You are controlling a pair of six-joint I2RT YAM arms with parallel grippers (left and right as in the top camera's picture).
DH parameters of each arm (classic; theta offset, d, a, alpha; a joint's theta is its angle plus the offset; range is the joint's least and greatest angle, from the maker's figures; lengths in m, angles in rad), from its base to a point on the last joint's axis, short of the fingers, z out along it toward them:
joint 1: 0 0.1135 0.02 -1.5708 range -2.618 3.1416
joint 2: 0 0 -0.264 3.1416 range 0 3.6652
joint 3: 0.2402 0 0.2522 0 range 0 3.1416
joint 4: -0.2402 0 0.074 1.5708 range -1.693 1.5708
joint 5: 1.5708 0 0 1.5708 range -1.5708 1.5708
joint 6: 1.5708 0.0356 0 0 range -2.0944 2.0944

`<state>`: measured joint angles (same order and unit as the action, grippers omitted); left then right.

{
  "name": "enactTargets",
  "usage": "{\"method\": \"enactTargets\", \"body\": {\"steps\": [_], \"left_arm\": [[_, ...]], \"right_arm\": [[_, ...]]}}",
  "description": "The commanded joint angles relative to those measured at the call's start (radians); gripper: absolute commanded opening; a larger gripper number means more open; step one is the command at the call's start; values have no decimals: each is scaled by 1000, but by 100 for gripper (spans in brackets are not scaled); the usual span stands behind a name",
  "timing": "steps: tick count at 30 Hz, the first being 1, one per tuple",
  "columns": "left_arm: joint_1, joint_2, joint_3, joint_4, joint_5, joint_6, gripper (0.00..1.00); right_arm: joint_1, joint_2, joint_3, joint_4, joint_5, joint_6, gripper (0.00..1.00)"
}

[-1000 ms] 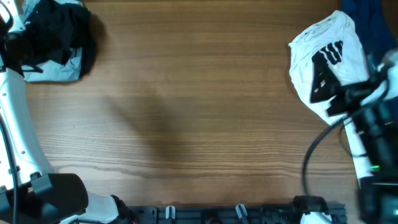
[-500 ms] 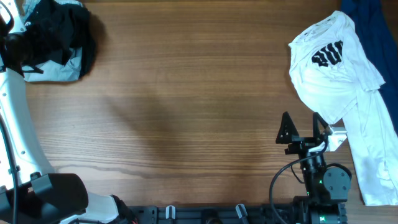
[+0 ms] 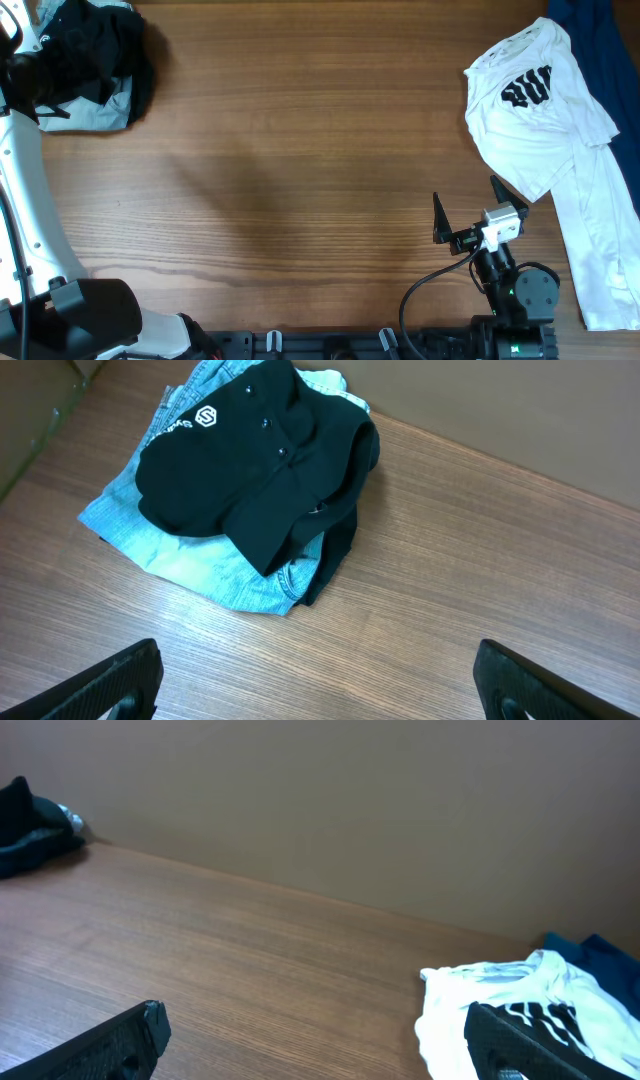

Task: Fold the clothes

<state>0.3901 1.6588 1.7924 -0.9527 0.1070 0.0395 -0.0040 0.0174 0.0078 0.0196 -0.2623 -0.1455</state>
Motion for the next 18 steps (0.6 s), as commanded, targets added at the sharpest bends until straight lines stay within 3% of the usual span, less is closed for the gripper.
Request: {"method": "enactTargets", "body": {"steps": [1,14,18], "left_arm": [[-1,6,1,1,16,4,100],[-7,-3,1,1,15,4,100],[-118,-95,1,1,15,4,100]], "right_arm": [[5,-13,-3,5,-19,-19,100],[5,-13,-3,5,-19,-19,100],[5,-13,-3,5,-19,-19,100]]}}
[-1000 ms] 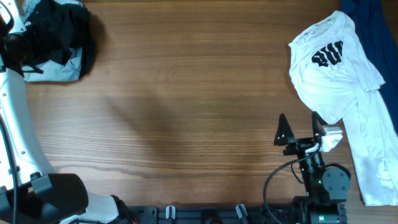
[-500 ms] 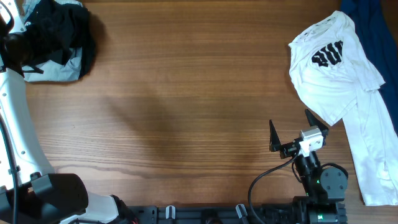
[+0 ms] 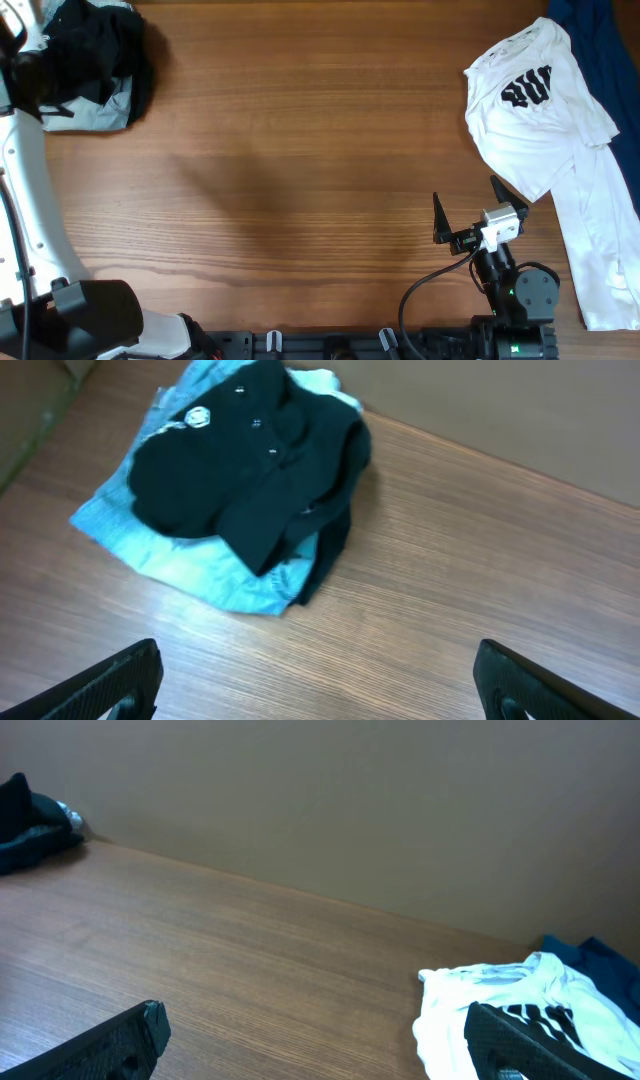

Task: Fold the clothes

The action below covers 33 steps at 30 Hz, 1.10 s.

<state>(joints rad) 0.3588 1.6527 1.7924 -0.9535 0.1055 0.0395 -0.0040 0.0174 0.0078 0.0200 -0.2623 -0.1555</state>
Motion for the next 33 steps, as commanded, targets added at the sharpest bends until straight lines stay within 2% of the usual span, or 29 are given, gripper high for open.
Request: {"method": "enactTargets", "body": {"steps": [1,7,9,12,14,19,21,24,33], "left_arm": [[-121,-111,1,2,16,5,100],[-287,-238,-7,-55,-43,5,100],[-327,-302,-77,21,-42,2,100],[-350,-436,-309,248,-42,-91,100],[-349,-556,-531,430,-42,-160,100],[-349,-864,-1011,770,-43,-230,100],[-349,-970,-1144,846,-43,-235,100],[-349,-1170,-1348,914,-43,-235,100],[-299,-1501,-1635,915,-43,-274,100]], "right_arm": [[5,-13,-3,5,-19,-9,100],[5,-13,-3,5,-19,-10,100],[5,-13,-3,5,-19,-10,100],[5,-13,-3,5,-19,-10,100],[5,-13,-3,5,-19,-9,100],[5,-13,-3,5,-19,-10,100],[5,-13,-3,5,-19,-9,100],[5,-13,-3,5,-19,-10,100],[5,-13,-3,5,-19,-10,100]]}}
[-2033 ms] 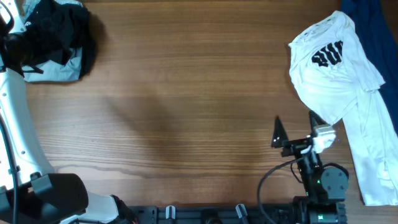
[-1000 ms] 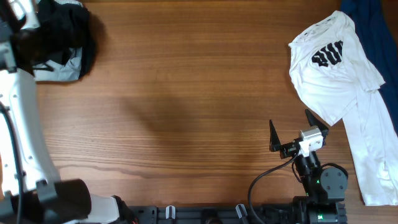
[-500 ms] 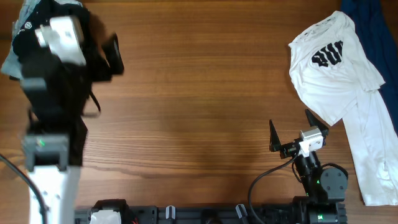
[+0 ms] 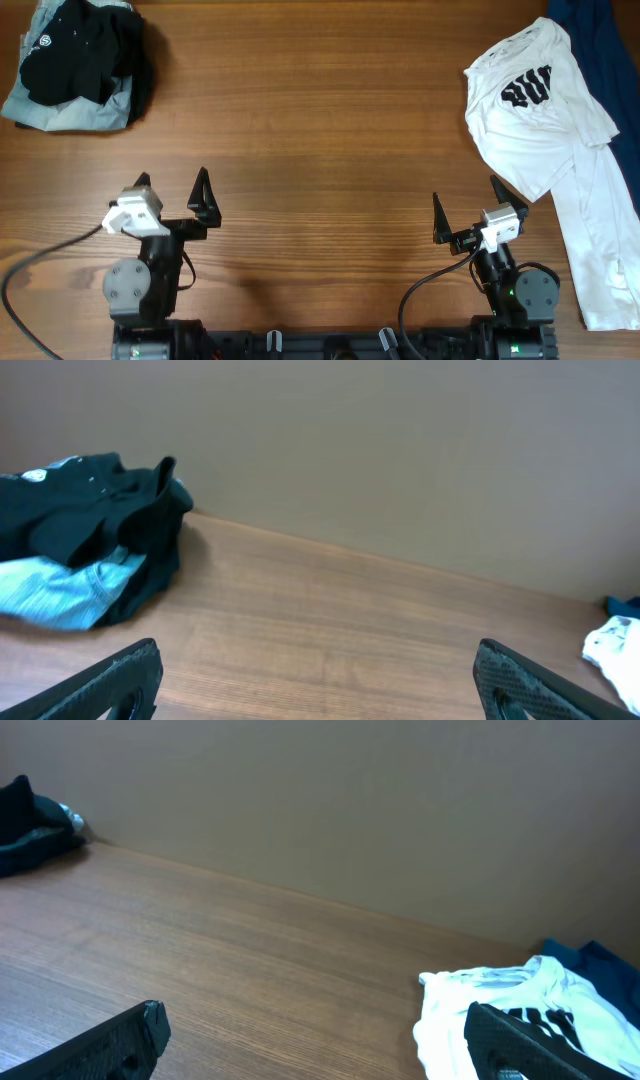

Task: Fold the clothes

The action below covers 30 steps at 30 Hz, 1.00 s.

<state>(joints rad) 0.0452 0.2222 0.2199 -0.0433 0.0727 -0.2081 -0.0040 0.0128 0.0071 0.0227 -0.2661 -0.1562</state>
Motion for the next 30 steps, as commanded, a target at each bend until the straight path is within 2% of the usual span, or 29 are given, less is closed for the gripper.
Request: {"method": "enactTargets", "body": {"steps": [1,8,14,18,23,30], "left_arm": [[14,-93,-82,4,-10,-36,100],[27,-220,-149,4,-10,-37,100],[27,-220,-162,15,-14,-37,100],[27,-220,-207,56,-10,-85,100],[27,-220,-214,-32,-6,-92,100],[27,-219,-214,-29,-6,-92,100]], "right_arm": [[5,-8,-2,2,-16,-8,100],[5,-8,-2,2,-16,-8,100],[5,-8,-2,2,-16,-9,100],[5,-8,-2,2,-16,-9,100],[5,-8,-2,2,-16,-9,100],[5,-8,-2,2,-16,-9,100]]}}
